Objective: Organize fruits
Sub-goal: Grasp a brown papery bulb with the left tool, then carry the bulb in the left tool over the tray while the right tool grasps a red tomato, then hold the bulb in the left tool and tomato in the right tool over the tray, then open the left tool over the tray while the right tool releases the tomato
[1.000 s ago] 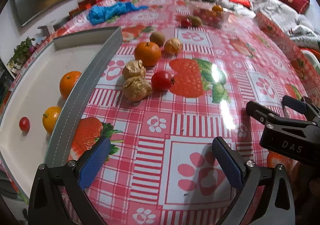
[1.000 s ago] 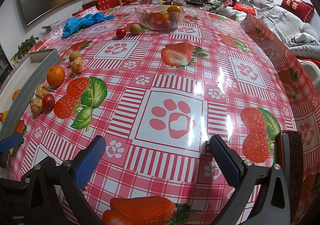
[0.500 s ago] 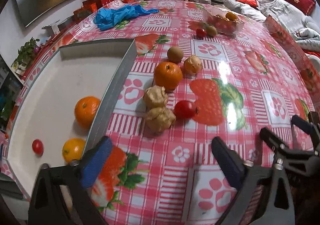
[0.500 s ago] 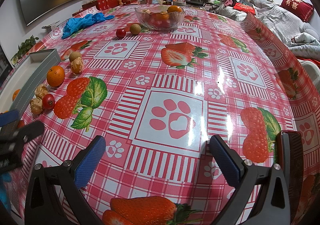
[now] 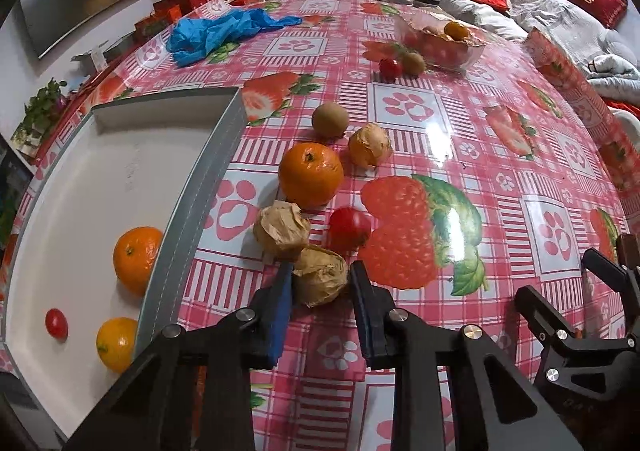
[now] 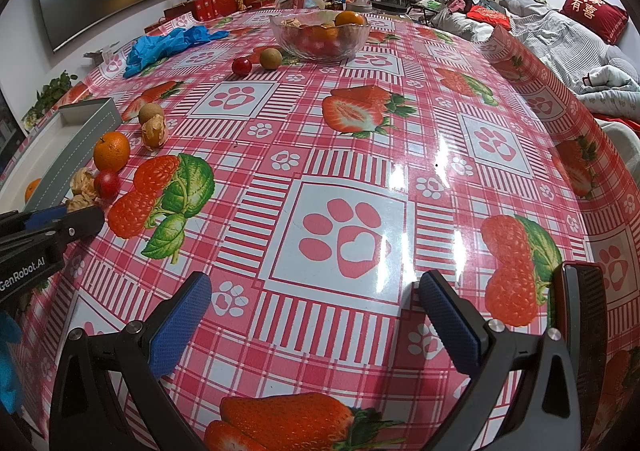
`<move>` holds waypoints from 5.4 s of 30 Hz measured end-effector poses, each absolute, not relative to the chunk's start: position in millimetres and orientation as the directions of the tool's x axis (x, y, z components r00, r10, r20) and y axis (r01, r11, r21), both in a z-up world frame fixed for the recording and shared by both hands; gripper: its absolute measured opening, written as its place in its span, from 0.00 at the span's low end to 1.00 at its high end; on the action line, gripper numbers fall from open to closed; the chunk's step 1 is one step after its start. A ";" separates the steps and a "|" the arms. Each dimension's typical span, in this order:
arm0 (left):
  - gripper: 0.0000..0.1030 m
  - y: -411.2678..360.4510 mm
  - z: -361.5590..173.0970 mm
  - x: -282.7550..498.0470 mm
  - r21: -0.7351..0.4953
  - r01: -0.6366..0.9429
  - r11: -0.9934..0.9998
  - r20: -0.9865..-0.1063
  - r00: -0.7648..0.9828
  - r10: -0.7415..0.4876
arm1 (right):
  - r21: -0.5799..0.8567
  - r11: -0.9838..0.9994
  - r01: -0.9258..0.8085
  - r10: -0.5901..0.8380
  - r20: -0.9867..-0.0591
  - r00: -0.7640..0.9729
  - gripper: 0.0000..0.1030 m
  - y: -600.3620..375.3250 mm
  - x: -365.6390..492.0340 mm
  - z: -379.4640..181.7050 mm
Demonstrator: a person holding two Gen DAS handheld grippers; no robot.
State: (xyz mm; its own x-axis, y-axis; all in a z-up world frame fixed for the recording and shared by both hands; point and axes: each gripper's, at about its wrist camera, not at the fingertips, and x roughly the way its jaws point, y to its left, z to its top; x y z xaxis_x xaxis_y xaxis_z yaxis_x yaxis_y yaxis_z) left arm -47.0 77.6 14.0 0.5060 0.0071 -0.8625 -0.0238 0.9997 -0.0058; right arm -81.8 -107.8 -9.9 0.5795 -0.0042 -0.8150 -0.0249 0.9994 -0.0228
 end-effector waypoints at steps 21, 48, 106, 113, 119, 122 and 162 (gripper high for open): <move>0.29 106.9 68.9 -104.0 -0.052 0.055 0.997 -0.809 0.583 -0.074 | 0.113 0.974 -0.198 0.196 -0.862 0.468 1.00 -61.7 -60.4 9.1; 0.29 227.4 76.8 -118.0 -0.090 -0.127 0.988 -0.793 0.610 0.006 | -0.031 0.871 -0.490 0.201 -0.888 0.413 0.33 60.1 -16.8 0.9; 0.29 264.2 38.6 -110.5 -0.050 -0.238 0.970 -0.806 0.583 0.101 | 0.146 0.780 -0.609 0.383 -0.880 0.280 0.24 156.0 -22.2 41.6; 0.29 266.4 34.4 -110.1 -0.050 -0.245 0.968 -0.807 0.581 0.105 | 0.103 0.773 -0.626 0.364 -0.880 0.304 0.24 161.3 -25.2 39.9; 0.29 267.7 30.8 -110.0 -0.047 -0.251 0.967 -0.810 0.575 0.110 | 0.091 0.768 -0.634 0.358 -0.882 0.307 0.24 164.8 -27.2 36.3; 0.29 267.2 30.3 -109.7 -0.044 -0.250 0.967 -0.813 0.572 0.111 | 0.087 0.766 -0.637 0.357 -0.882 0.308 0.24 166.3 -27.3 36.3; 0.85 241.6 56.1 -118.6 0.033 -0.271 0.962 -0.779 0.596 0.194 | 0.088 0.845 -0.527 0.349 -0.838 0.420 0.94 103.5 -19.9 61.4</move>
State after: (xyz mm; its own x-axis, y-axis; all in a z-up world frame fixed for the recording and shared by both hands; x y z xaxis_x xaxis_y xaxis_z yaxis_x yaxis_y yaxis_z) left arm -118.6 241.6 56.1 0.5957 0.1945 -0.7793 -0.2713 0.9620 0.0328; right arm -19.9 103.5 61.4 0.4201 0.3490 -0.8377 -0.5275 0.8450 0.0876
